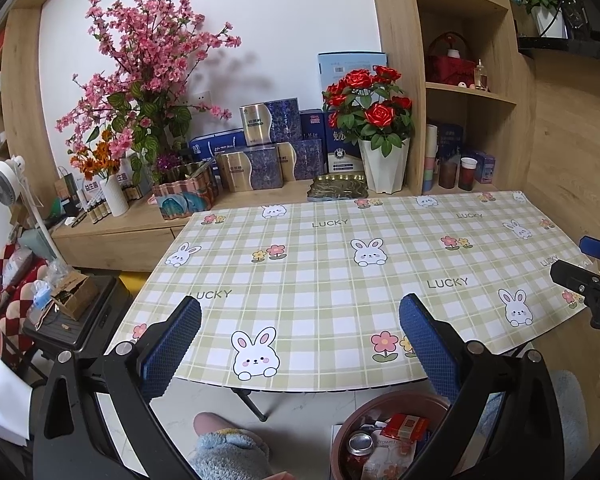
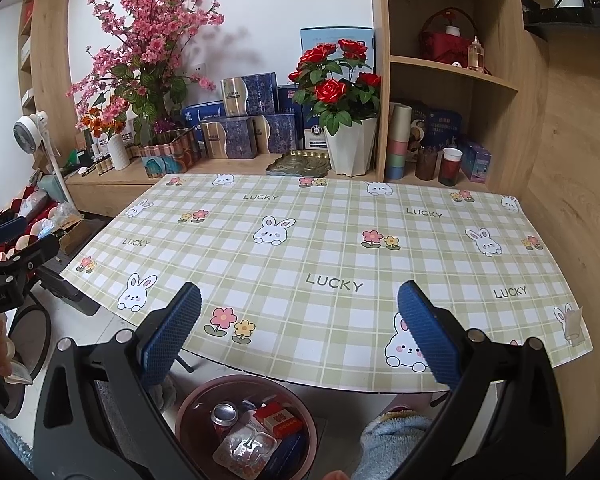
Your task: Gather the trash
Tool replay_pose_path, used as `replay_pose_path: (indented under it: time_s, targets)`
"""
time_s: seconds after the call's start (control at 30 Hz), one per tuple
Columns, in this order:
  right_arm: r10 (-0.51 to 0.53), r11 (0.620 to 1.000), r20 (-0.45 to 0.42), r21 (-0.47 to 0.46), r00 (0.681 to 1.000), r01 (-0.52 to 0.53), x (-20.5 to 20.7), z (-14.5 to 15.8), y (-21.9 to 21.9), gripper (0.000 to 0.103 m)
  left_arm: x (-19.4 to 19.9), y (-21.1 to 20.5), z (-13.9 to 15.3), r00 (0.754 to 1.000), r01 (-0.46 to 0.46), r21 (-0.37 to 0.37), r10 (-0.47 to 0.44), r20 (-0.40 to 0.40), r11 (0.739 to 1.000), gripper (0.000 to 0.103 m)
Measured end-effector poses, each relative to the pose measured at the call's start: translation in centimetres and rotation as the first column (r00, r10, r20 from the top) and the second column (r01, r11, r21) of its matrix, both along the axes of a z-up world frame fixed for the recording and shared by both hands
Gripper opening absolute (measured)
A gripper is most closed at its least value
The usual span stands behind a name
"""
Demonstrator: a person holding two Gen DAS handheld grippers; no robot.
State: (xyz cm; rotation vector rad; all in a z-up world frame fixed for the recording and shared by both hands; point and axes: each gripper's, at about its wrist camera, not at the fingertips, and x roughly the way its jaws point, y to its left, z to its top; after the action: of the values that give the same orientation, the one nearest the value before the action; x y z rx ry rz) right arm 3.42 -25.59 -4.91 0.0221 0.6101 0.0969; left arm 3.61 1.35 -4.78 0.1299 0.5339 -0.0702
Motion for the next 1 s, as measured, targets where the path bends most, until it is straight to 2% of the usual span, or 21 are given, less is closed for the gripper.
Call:
replay_pose_path:
  time_s: [0.37, 0.5, 1.0]
  targets:
    - [0.015, 1.000, -0.007, -0.007, 1.000, -0.015, 0.3, 0.0, 0.7, 0.097, -0.2, 0.4, -0.3, 1.000, 0.007, -0.013, -0.007, 0.001, 1.000, 0.097]
    - [0.023, 1.000, -0.009, -0.010, 1.000, -0.023, 0.4, 0.0, 0.9, 0.097, -0.4, 0.5, -0.1, 0.999, -0.026, -0.001, 0.026, 0.029, 1.000, 0.097]
    - [0.025, 1.000, -0.008, -0.012, 1.000, -0.025, 0.4, 0.0, 1.0, 0.097, -0.3, 0.6, 0.1, 1.000, -0.021, -0.011, 0.022, 0.016, 1.000, 0.097]
